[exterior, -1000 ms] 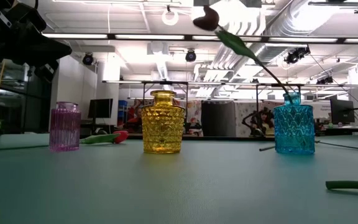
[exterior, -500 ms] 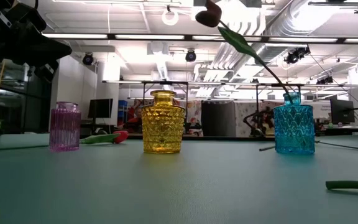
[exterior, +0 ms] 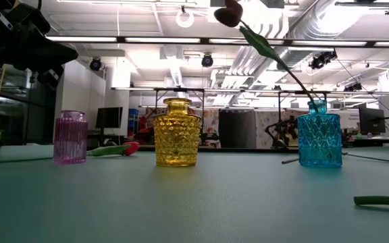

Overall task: Sort flowers into vase by color
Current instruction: Put the right dark red flower into the blue vase

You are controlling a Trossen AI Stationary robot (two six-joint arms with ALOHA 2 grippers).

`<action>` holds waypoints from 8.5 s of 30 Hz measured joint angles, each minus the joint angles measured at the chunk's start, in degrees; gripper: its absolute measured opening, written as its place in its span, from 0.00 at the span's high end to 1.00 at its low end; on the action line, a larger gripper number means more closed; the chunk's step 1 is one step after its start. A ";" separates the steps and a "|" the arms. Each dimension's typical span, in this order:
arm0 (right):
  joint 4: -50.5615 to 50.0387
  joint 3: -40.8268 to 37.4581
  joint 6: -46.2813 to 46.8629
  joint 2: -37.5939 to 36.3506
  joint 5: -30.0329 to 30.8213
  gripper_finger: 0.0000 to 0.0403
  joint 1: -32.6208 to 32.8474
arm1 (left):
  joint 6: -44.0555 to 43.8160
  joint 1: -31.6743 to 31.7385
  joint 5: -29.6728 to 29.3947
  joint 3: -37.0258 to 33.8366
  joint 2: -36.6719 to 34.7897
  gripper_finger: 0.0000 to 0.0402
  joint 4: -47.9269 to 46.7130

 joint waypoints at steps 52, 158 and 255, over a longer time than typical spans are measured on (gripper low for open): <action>-24.70 25.18 -46.93 5.99 11.85 0.98 -6.26 | -0.02 -0.02 0.00 0.02 0.01 1.00 0.02; -2.15 38.41 -127.95 -12.64 52.47 1.00 -28.65 | -13.81 2.10 11.47 70.71 61.62 0.40 -3.70; 11.55 52.02 -109.54 -11.23 32.87 0.36 -44.13 | 1.36 5.09 0.24 70.62 71.75 1.00 21.73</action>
